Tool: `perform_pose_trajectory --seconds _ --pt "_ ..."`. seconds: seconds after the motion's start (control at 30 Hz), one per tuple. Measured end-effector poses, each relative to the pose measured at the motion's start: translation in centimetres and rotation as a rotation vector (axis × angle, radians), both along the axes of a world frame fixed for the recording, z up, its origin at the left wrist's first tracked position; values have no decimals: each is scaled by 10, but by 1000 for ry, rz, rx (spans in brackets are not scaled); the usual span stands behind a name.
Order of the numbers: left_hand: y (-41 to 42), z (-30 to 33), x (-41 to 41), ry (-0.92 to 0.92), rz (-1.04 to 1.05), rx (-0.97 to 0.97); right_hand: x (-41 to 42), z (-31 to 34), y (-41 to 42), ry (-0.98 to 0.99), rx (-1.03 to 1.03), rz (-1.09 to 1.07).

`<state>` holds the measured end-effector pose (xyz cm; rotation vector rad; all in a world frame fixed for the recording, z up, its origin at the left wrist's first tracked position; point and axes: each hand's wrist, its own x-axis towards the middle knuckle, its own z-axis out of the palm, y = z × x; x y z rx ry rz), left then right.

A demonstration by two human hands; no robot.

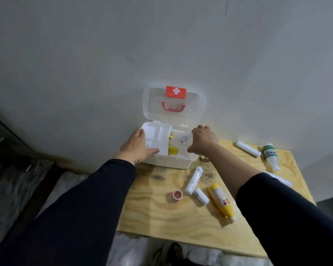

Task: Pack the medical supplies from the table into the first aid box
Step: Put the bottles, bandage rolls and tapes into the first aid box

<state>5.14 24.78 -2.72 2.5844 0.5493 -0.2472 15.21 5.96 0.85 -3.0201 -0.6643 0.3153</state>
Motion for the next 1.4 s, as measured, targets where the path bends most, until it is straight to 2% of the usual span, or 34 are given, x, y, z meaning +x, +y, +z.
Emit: perform_pose_trajectory --seconds 0.2,0.43,0.63,0.77,0.97,1.2,1.4 --pt "-3 0 4 65 40 -5 18 -20 24 124 38 107" --pt "-7 4 5 86 59 11 22 -50 47 151 224 50" --pt "-8 6 3 74 44 18 23 -58 43 163 290 38" --pt "-8 12 4 108 9 90 20 -46 31 148 293 71" --pt "-20 31 11 78 -141 133 1 -19 -7 47 349 4" --pt "-65 40 14 27 -402 120 -47 -13 -65 0 367 -216" --pt "-112 24 6 36 -459 133 -87 -28 -118 42 300 -342"
